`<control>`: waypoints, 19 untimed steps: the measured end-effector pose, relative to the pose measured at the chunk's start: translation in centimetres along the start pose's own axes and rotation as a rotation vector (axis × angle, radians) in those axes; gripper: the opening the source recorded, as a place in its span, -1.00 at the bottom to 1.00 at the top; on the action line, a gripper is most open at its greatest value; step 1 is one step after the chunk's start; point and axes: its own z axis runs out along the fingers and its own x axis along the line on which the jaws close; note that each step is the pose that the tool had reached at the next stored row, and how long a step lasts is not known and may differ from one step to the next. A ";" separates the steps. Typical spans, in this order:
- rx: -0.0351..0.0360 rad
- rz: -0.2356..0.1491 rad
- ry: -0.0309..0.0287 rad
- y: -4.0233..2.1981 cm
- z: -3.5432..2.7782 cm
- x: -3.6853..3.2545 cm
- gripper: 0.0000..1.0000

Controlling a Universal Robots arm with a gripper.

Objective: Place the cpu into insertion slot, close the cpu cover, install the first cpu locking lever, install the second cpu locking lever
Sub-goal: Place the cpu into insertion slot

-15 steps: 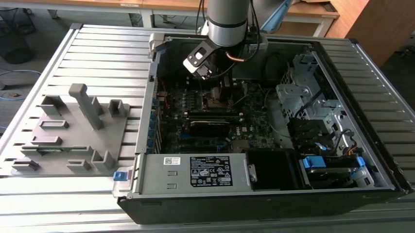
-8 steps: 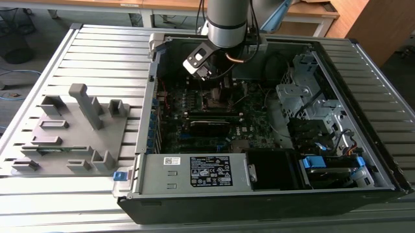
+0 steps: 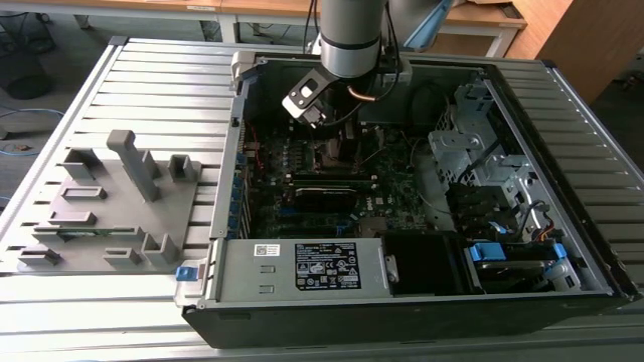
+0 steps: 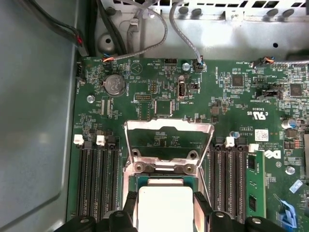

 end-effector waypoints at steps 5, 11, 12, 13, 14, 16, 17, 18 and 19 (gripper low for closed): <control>0.0002 0.000 -0.0001 -0.07 0.13 0.00 0.08; 0.0001 -0.001 0.0001 -0.23 0.29 0.00 0.08; 0.0001 0.000 0.0001 -0.23 0.29 0.00 0.08; 0.0001 0.000 0.0001 -0.23 0.29 0.00 0.08; 0.0001 -0.001 0.0001 -0.23 0.29 0.00 0.08; 0.0001 -0.001 0.0001 -0.23 0.30 0.00 0.08; 0.0001 -0.001 0.0001 -0.23 0.30 0.00 0.08; 0.0001 -0.001 0.0001 -0.23 0.30 0.00 0.08; 0.0001 0.000 0.0001 -0.23 0.30 0.00 0.08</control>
